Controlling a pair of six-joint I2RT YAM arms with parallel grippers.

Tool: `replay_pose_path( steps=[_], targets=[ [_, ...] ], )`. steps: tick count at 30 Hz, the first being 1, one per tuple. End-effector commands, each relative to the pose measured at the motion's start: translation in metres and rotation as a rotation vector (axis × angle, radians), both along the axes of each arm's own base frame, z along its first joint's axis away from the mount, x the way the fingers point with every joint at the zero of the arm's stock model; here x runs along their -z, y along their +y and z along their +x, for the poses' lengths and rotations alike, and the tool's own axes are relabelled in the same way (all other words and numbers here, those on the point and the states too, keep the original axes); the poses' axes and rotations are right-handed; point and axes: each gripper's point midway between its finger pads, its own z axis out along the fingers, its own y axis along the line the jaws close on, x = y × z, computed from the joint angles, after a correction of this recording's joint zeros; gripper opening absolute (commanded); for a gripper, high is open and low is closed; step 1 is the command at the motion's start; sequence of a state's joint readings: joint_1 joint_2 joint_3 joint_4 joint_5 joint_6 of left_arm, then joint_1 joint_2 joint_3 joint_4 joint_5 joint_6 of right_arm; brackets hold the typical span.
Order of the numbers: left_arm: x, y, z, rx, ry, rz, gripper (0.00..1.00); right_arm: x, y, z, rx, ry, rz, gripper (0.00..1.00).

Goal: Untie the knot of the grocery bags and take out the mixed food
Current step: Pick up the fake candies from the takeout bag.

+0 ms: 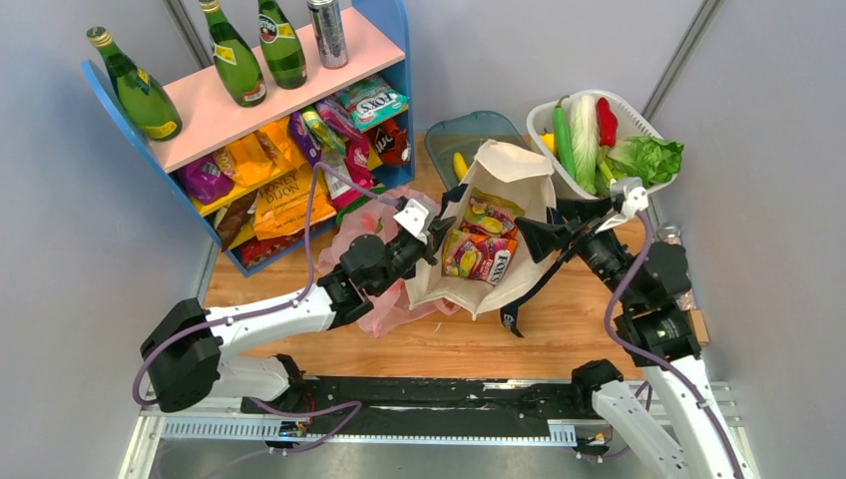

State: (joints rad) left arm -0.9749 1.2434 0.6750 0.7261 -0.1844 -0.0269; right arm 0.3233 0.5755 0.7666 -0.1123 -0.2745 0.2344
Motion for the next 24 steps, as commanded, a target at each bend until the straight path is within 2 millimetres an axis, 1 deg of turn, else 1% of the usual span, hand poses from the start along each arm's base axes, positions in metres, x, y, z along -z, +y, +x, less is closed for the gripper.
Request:
replay_pose_path(
  steps=[1,3,4,7,10,11,13,16,19,22,24],
  targets=[
    [-0.022,-0.019,-0.008,0.08,0.092,-0.083,0.0,-0.056,0.02,-0.044,-0.207,-0.14,-0.018,0.93],
    [-0.023,-0.022,-0.008,0.088,0.092,-0.08,0.0,-0.062,0.03,-0.052,-0.291,-0.145,-0.056,0.93],
    [-0.023,-0.024,-0.009,0.098,0.093,-0.073,0.0,-0.062,0.035,-0.05,-0.318,-0.133,-0.079,0.93],
    [-0.022,-0.028,-0.01,0.121,0.092,-0.064,0.0,-0.048,0.044,-0.036,-0.353,-0.062,-0.143,0.93],
    [-0.023,-0.031,-0.012,0.136,0.09,-0.059,0.0,-0.028,0.058,-0.027,-0.406,0.028,-0.185,0.91],
    [-0.023,-0.032,-0.012,0.14,0.089,-0.054,0.0,-0.018,0.065,-0.026,-0.43,0.059,-0.207,0.91],
    [-0.024,-0.034,-0.012,0.145,0.091,-0.047,0.0,0.007,0.077,-0.017,-0.431,0.141,-0.275,0.9],
    [-0.026,-0.034,-0.014,0.154,0.083,-0.043,0.0,0.048,0.086,-0.002,-0.38,0.225,-0.397,0.87],
    [-0.027,-0.033,-0.014,0.153,0.079,-0.049,0.0,0.078,0.082,0.014,-0.306,0.298,-0.432,0.87],
    [-0.027,-0.032,-0.014,0.153,0.079,-0.053,0.0,0.101,0.074,0.028,-0.223,0.334,-0.461,0.91],
    [-0.026,-0.033,-0.013,0.151,0.081,-0.053,0.0,0.117,0.067,0.038,-0.168,0.368,-0.494,0.92]
  ],
)
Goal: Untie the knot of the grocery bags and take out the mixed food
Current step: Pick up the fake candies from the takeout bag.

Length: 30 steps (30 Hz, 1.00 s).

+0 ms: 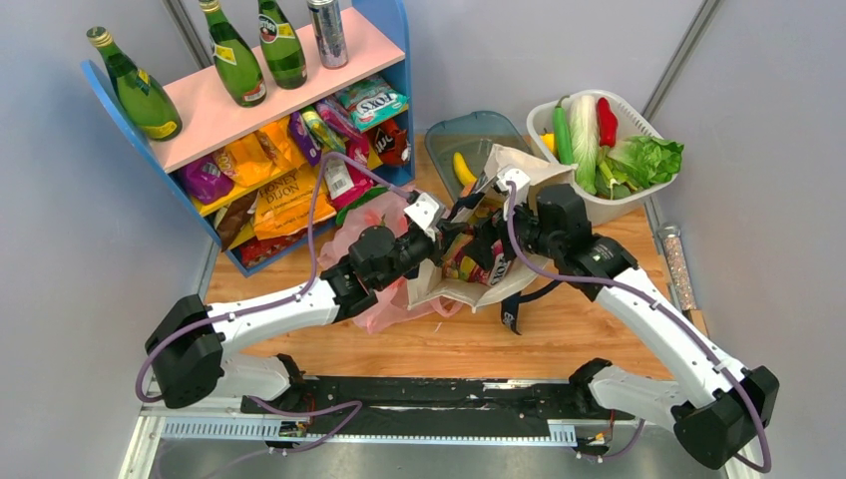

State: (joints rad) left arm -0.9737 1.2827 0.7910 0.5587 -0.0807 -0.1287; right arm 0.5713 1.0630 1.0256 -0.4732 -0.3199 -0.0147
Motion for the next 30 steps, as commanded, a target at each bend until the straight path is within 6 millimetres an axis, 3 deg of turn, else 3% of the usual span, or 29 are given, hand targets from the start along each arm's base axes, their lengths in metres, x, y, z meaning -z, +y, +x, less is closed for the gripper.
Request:
replay_pose_path(
  steps=[1,6,12,16,24,30],
  targets=[
    [-0.026,-0.006,-0.003,0.032,-0.03,-0.071,0.0,0.022,-0.022,0.029,0.157,-0.035,-0.107,0.93],
    [-0.027,-0.004,0.002,0.051,-0.008,-0.113,0.0,0.056,-0.031,0.053,0.201,-0.023,-0.176,0.95],
    [-0.026,-0.007,0.012,0.104,0.046,-0.155,0.0,0.09,-0.018,0.067,0.1,0.015,-0.179,0.96],
    [-0.013,-0.007,0.02,0.081,0.104,-0.109,0.0,0.113,-0.006,0.056,0.007,0.14,-0.203,0.96],
    [0.01,0.008,0.04,-0.034,0.209,-0.081,0.0,0.151,-0.017,0.013,0.11,0.498,-0.245,0.96],
    [0.013,0.008,0.041,-0.043,0.237,-0.08,0.0,0.213,-0.021,-0.004,0.272,0.67,-0.384,1.0]
  ],
)
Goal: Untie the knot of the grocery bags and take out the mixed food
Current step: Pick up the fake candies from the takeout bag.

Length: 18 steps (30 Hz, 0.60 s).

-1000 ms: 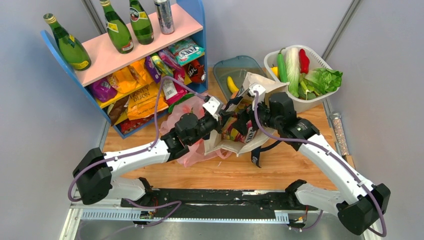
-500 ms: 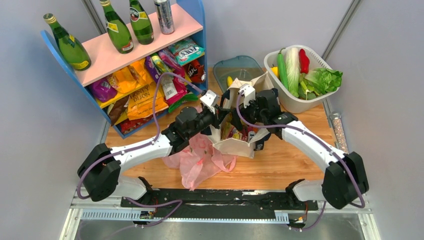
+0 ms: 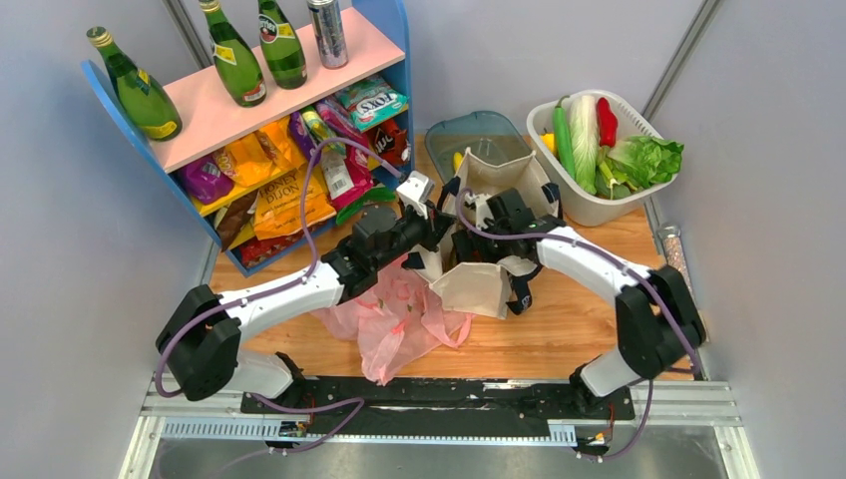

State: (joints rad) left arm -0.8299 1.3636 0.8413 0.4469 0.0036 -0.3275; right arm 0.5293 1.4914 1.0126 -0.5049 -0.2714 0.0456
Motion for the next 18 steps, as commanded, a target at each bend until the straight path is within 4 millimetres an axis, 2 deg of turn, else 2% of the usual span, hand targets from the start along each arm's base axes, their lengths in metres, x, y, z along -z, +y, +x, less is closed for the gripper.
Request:
replay_pose_path(
  steps=[1,6,7,8,10,11,12,14,18],
  targets=[
    [-0.023,-0.008,0.001,0.011,-0.002,-0.061,0.0,0.069,-0.015,-0.032,0.176,0.241,-0.179,1.0],
    [-0.021,-0.008,-0.002,0.025,0.003,-0.044,0.0,0.094,-0.007,-0.022,0.256,0.233,-0.175,0.98],
    [-0.02,-0.008,-0.002,0.028,0.004,-0.039,0.0,0.096,-0.007,-0.021,0.269,0.228,-0.174,0.92],
    [-0.021,-0.007,-0.003,0.027,0.0,-0.036,0.0,0.096,-0.007,-0.02,0.277,0.221,-0.17,0.79],
    [-0.022,-0.004,-0.004,0.027,-0.006,-0.026,0.0,0.088,-0.008,-0.017,0.29,0.194,-0.154,0.42],
    [-0.021,-0.003,-0.005,0.028,-0.005,-0.017,0.0,0.079,-0.008,-0.015,0.294,0.171,-0.138,0.23],
    [-0.024,-0.002,-0.006,0.029,-0.014,-0.013,0.0,0.069,-0.008,-0.015,0.294,0.148,-0.121,0.13],
    [-0.026,0.001,-0.008,0.032,-0.022,0.004,0.0,0.035,-0.005,-0.015,0.279,0.094,-0.06,0.06],
    [-0.032,0.007,-0.012,0.034,-0.029,0.044,0.0,-0.039,-0.004,-0.022,0.246,-0.015,0.058,0.0]
  ],
)
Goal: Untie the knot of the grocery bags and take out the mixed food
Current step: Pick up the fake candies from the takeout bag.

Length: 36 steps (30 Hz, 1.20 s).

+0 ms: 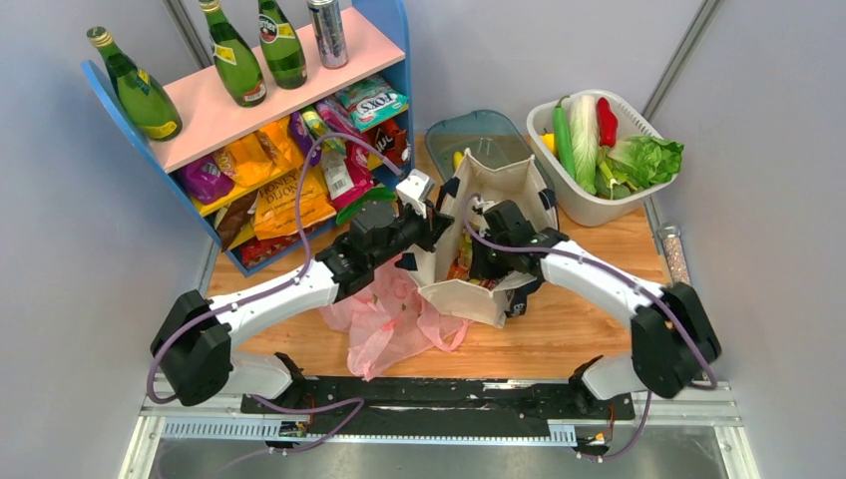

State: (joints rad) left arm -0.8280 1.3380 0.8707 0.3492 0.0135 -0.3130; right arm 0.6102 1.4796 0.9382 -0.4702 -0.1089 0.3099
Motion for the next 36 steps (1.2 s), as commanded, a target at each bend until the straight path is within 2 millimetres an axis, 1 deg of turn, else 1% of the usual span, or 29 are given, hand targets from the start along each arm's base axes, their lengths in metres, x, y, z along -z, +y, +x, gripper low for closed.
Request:
replay_pose_path(
  steps=[1,2,3,4,5,6,7,8,9,11,12,13,14,15,16,17,18,19,20,21,24,25,27,29,30,33,34,35,36],
  targets=[
    [-0.036,0.005,-0.009,0.028,-0.058,0.006,0.04,-0.075,-0.009,-0.008,0.018,-0.126,0.089,0.0],
    [-0.04,0.007,-0.01,0.03,-0.059,0.015,0.09,-0.092,-0.011,-0.01,0.017,-0.159,0.108,0.0],
    [-0.048,0.01,-0.011,0.025,-0.078,0.018,0.23,-0.107,-0.013,-0.011,0.02,-0.19,0.125,0.0],
    [-0.057,0.014,-0.013,0.026,-0.097,0.026,0.31,-0.12,-0.015,-0.012,0.023,-0.223,0.142,0.0],
    [-0.061,0.016,-0.013,0.019,-0.109,0.03,0.5,-0.134,-0.017,-0.013,0.029,-0.257,0.163,0.0],
    [-0.073,0.021,-0.015,0.016,-0.135,0.034,0.58,-0.149,-0.019,-0.012,0.038,-0.294,0.185,0.0],
    [-0.077,0.024,-0.015,0.008,-0.144,0.04,0.72,-0.163,-0.021,-0.013,0.049,-0.327,0.208,0.0],
    [-0.088,0.029,-0.018,0.006,-0.163,0.048,0.78,-0.177,-0.022,-0.013,0.06,-0.358,0.228,0.0],
    [-0.093,0.036,-0.017,-0.019,-0.17,0.054,0.86,-0.191,-0.024,-0.013,0.068,-0.391,0.252,0.0],
    [-0.112,0.048,-0.022,-0.043,-0.203,0.053,0.95,-0.214,-0.027,-0.012,0.086,-0.443,0.28,0.0],
    [-0.122,0.057,-0.028,-0.049,-0.219,0.05,0.98,-0.224,-0.027,-0.011,0.088,-0.465,0.294,0.0],
    [-0.127,0.061,-0.032,-0.05,-0.227,0.05,0.99,-0.236,-0.027,-0.009,0.093,-0.492,0.308,0.0],
    [-0.142,0.068,-0.039,-0.045,-0.26,0.027,1.0,-0.247,-0.026,-0.008,0.094,-0.518,0.327,0.0],
    [-0.147,0.069,-0.045,-0.021,-0.269,0.023,1.0,-0.26,-0.024,-0.007,0.088,-0.547,0.353,0.0],
    [-0.163,0.072,-0.053,-0.002,-0.299,0.002,1.0,-0.274,-0.021,-0.008,0.074,-0.575,0.386,0.0],
    [-0.163,0.07,-0.062,0.046,-0.294,0.008,1.0,-0.289,-0.017,-0.009,0.057,-0.603,0.424,0.0],
    [-0.177,0.07,-0.068,0.066,-0.307,-0.007,1.0,-0.305,-0.013,-0.01,0.038,-0.633,0.465,0.0],
    [-0.175,0.068,-0.074,0.103,-0.287,0.005,1.0,-0.318,-0.009,-0.012,0.02,-0.656,0.5,0.0],
    [-0.186,0.067,-0.077,0.114,-0.278,-0.014,1.0,-0.33,-0.006,-0.012,0.011,-0.677,0.533,0.0],
    [-0.192,0.066,-0.082,0.135,-0.266,-0.024,1.0,-0.341,-0.003,-0.012,0.002,-0.693,0.562,0.0],
    [-0.193,0.057,-0.085,0.162,-0.202,-0.078,1.0,-0.363,0.011,-0.012,-0.037,-0.719,0.656,0.0],
    [-0.191,0.054,-0.085,0.166,-0.186,-0.094,1.0,-0.37,0.016,-0.012,-0.051,-0.723,0.689,0.0],
    [-0.185,0.051,-0.08,0.153,-0.169,-0.099,1.0,-0.378,0.026,-0.014,-0.086,-0.715,0.744,0.0],
    [-0.176,0.048,-0.073,0.134,-0.153,-0.082,1.0,-0.38,0.037,-0.012,-0.118,-0.691,0.776,0.0],
    [-0.172,0.047,-0.071,0.134,-0.153,-0.072,1.0,-0.38,0.041,-0.011,-0.13,-0.679,0.786,0.0],
    [-0.154,0.041,-0.063,0.132,-0.134,-0.02,1.0,-0.378,0.051,-0.01,-0.16,-0.646,0.808,0.0],
    [-0.152,0.039,-0.062,0.134,-0.136,-0.021,1.0,-0.376,0.053,-0.009,-0.165,-0.637,0.813,0.0],
    [-0.147,0.038,-0.061,0.136,-0.131,-0.019,1.0,-0.375,0.056,-0.009,-0.169,-0.63,0.82,0.0],
    [-0.151,0.037,-0.061,0.136,-0.146,-0.036,1.0,-0.373,0.058,-0.008,-0.175,-0.62,0.823,0.0]
  ],
)
